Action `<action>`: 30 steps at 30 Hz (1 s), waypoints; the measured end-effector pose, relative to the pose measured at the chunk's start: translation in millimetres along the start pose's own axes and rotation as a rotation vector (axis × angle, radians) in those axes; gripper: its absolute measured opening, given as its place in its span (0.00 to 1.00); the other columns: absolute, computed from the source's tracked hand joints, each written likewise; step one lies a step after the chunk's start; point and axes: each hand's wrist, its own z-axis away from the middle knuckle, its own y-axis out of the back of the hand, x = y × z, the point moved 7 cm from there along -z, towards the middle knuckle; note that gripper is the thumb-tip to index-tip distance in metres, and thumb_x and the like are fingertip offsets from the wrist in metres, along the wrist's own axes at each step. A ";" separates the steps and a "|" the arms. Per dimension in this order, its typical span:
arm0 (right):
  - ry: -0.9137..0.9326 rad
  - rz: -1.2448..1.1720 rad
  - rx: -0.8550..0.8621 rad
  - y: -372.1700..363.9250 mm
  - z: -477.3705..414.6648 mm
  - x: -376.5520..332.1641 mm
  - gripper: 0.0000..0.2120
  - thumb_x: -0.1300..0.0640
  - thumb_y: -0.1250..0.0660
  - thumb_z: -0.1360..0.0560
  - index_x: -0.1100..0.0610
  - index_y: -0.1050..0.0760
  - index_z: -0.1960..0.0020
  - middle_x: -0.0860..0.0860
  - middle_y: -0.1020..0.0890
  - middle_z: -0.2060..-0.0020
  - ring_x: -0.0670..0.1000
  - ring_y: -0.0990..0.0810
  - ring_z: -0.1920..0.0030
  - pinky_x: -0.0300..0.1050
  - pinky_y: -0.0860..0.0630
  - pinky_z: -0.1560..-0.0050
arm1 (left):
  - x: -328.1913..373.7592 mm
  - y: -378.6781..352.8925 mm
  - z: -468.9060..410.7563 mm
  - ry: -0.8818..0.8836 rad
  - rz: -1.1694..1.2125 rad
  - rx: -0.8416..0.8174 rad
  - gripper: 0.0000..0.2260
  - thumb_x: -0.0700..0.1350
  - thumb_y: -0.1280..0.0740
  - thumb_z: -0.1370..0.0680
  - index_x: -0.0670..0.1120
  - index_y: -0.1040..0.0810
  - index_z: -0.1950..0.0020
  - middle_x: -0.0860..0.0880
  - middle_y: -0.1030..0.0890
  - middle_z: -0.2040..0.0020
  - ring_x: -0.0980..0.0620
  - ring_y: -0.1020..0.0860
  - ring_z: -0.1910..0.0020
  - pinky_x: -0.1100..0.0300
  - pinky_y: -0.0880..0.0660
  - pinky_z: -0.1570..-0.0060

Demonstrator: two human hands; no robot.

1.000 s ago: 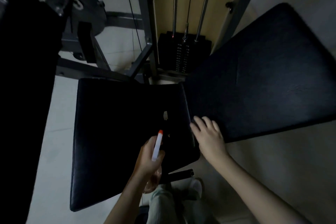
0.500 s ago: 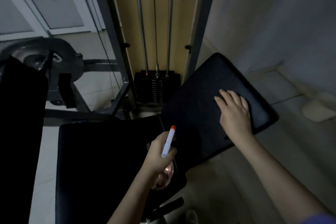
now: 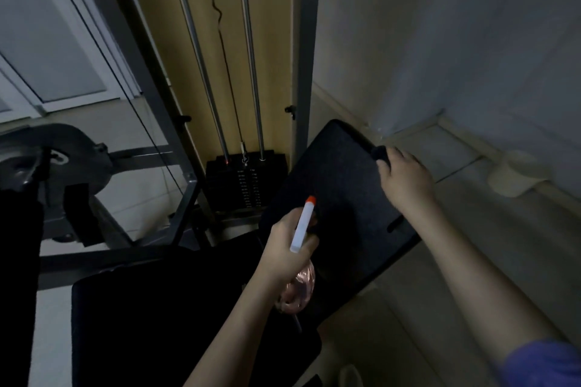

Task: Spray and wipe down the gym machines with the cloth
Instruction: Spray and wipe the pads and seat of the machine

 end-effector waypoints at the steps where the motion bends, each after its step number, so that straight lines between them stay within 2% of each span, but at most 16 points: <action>1: -0.026 -0.064 -0.059 -1.6 -9.2 1.8 0.21 0.51 0.49 0.18 0.60 0.34 0.30 0.59 0.27 0.36 0.59 0.28 0.40 0.50 0.30 0.44 | 0.8 -1.0 -4.8 0.000 0.011 0.005 0.11 0.41 0.36 0.31 0.42 0.25 0.50 0.41 0.22 0.56 0.48 0.23 0.61 0.63 0.27 0.63; 4: -0.057 -0.168 -0.183 -6.6 -28.8 2.2 0.22 0.50 0.52 0.18 0.58 0.36 0.28 0.59 0.28 0.34 0.59 0.29 0.38 0.50 0.30 0.41 | 3.1 -5.9 -20.5 -0.010 0.027 0.017 0.08 0.41 0.36 0.31 0.41 0.26 0.53 0.44 0.24 0.61 0.54 0.25 0.65 0.63 0.28 0.65; 6: -0.047 -0.176 -0.219 -7.5 -33.0 0.2 0.22 0.50 0.53 0.17 0.57 0.39 0.27 0.59 0.30 0.32 0.59 0.30 0.36 0.50 0.32 0.39 | 3.4 -9.4 -34.1 0.002 0.045 0.021 0.07 0.41 0.36 0.30 0.40 0.26 0.54 0.46 0.25 0.62 0.54 0.26 0.65 0.63 0.28 0.65; 11: 0.006 -0.211 -0.242 -12.6 -40.1 -0.8 0.22 0.50 0.53 0.17 0.57 0.39 0.27 0.58 0.30 0.33 0.59 0.29 0.38 0.48 0.31 0.43 | -13.1 -11.3 -76.3 0.190 0.153 0.050 0.09 0.43 0.34 0.24 0.44 0.23 0.45 0.50 0.20 0.57 0.54 0.21 0.58 0.61 0.26 0.60; 13: 0.021 -0.200 -0.234 -14.8 -48.3 -2.2 0.21 0.50 0.53 0.18 0.57 0.38 0.28 0.58 0.30 0.34 0.59 0.28 0.39 0.49 0.31 0.46 | -18.1 -10.9 -95.0 0.262 0.190 0.055 0.13 0.44 0.35 0.23 0.44 0.24 0.39 0.47 0.18 0.53 0.50 0.19 0.55 0.59 0.24 0.57; 16: 0.025 -0.175 -0.205 -17.3 -54.8 -3.0 0.21 0.51 0.53 0.18 0.57 0.38 0.28 0.57 0.31 0.34 0.59 0.27 0.40 0.49 0.29 0.47 | -12.8 -10.8 -118.9 0.289 0.193 0.042 0.13 0.43 0.38 0.20 0.53 0.26 0.36 0.47 0.18 0.46 0.49 0.19 0.49 0.60 0.23 0.50; 20: 0.029 -0.180 -0.170 -19.4 -58.0 -0.3 0.20 0.51 0.52 0.18 0.56 0.36 0.30 0.57 0.29 0.36 0.59 0.26 0.42 0.48 0.30 0.51 | -2.3 -16.4 -145.4 0.309 0.134 -0.046 0.14 0.44 0.37 0.21 0.46 0.25 0.36 0.44 0.19 0.48 0.47 0.20 0.51 0.62 0.24 0.54; 23: 0.024 -0.192 -0.156 -18.5 -59.3 0.4 0.20 0.51 0.52 0.18 0.56 0.35 0.30 0.57 0.28 0.37 0.58 0.26 0.43 0.46 0.32 0.54 | -5.5 -13.7 -156.0 0.390 0.082 -0.008 0.30 0.54 0.32 0.32 0.43 0.28 0.32 0.43 0.21 0.45 0.47 0.18 0.54 0.60 0.23 0.59; 24: 0.016 -0.194 -0.156 -18.0 -59.3 1.0 0.20 0.51 0.52 0.18 0.56 0.35 0.30 0.56 0.28 0.36 0.59 0.26 0.42 0.46 0.33 0.54 | -5.9 -14.2 -157.5 0.399 0.074 -0.012 0.32 0.54 0.32 0.33 0.43 0.29 0.32 0.41 0.22 0.43 0.46 0.18 0.54 0.60 0.22 0.60; 27: 0.001 -0.203 -0.148 -16.9 -58.6 2.1 0.20 0.51 0.52 0.18 0.56 0.36 0.30 0.56 0.28 0.36 0.59 0.27 0.41 0.46 0.34 0.53 | 1.3 -20.1 -151.7 0.377 0.035 -0.081 0.22 0.49 0.34 0.26 0.42 0.28 0.34 0.36 0.22 0.45 0.45 0.20 0.58 0.56 0.22 0.59; 30: -0.012 -0.246 -0.142 -16.8 -60.1 3.8 0.20 0.51 0.51 0.18 0.55 0.34 0.31 0.56 0.28 0.36 0.59 0.27 0.41 0.46 0.35 0.52 | 12.3 -28.1 -139.0 0.286 -0.091 -0.169 0.12 0.46 0.37 0.22 0.44 0.22 0.40 0.39 0.19 0.50 0.44 0.20 0.53 0.52 0.23 0.49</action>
